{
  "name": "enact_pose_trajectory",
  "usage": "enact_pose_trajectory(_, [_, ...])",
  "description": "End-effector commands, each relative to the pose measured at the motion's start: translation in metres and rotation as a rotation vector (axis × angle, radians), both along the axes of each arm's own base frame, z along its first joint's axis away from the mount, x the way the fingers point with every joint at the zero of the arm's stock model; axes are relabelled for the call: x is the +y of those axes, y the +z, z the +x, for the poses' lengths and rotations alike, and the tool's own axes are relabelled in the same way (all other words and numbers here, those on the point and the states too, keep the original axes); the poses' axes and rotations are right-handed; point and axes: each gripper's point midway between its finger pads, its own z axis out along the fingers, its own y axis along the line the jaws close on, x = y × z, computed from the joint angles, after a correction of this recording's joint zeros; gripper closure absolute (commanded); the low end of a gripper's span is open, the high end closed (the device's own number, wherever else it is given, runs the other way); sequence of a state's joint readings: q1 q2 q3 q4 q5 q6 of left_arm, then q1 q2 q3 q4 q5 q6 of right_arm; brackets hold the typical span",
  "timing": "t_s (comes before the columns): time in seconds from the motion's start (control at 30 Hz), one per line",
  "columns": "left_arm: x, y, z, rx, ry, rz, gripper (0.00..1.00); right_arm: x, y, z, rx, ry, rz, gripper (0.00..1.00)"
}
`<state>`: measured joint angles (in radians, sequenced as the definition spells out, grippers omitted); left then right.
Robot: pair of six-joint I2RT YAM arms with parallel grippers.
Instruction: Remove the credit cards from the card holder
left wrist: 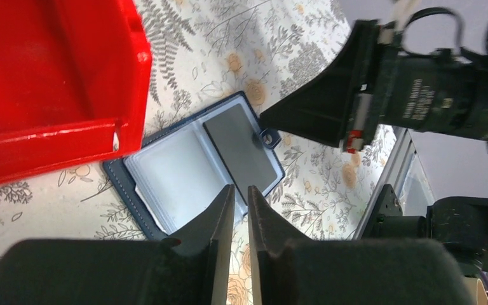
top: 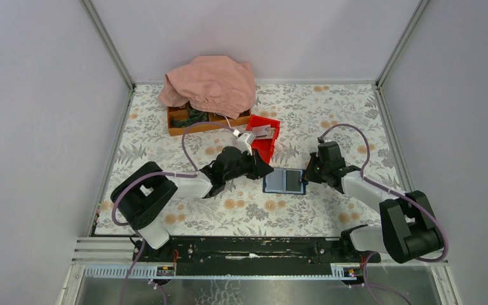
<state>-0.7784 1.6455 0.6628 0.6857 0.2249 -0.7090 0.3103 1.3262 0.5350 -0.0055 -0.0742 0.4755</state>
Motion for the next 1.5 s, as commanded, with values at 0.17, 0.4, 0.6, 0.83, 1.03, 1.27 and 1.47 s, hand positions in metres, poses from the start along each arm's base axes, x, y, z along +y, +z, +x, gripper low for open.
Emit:
enact_pose_trajectory(0.17, [-0.012, 0.011, 0.005, -0.026, -0.014, -0.066, 0.80, 0.017, 0.062, 0.006, -0.197, 0.102, 0.111, 0.93])
enact_pose_trajectory(0.4, [-0.008, 0.007, 0.006, -0.026, 0.007, -0.058, 0.80, 0.042, 0.050, -0.019, -0.097, 0.186, 0.237, 0.93])
enact_pose_trajectory(0.6, [-0.007, 0.007, 0.005, -0.028, 0.005, -0.051, 0.80, 0.054, 0.028, -0.039, -0.024, 0.218, 0.249, 0.93])
enact_pose_trajectory(0.83, [-0.006, 0.005, 0.004, -0.026, 0.005, -0.048, 0.80, 0.033, 0.015, -0.040, 0.000, 0.120, 0.155, 0.97])
enact_pose_trajectory(1.03, [-0.005, 0.002, 0.003, -0.021, 0.006, -0.046, 0.78, 0.022, 0.007, -0.035, 0.038, 0.058, 0.099, 0.99])
enact_pose_trajectory(1.27, [-0.006, 0.003, 0.004, -0.021, 0.002, -0.050, 0.55, 0.016, 0.005, -0.027, 0.041, 0.032, 0.092, 0.99])
enact_pose_trajectory(1.47, [-0.009, 0.001, 0.003, -0.008, -0.012, -0.065, 0.52, 0.008, 0.013, -0.020, 0.017, 0.013, 0.081, 0.99])
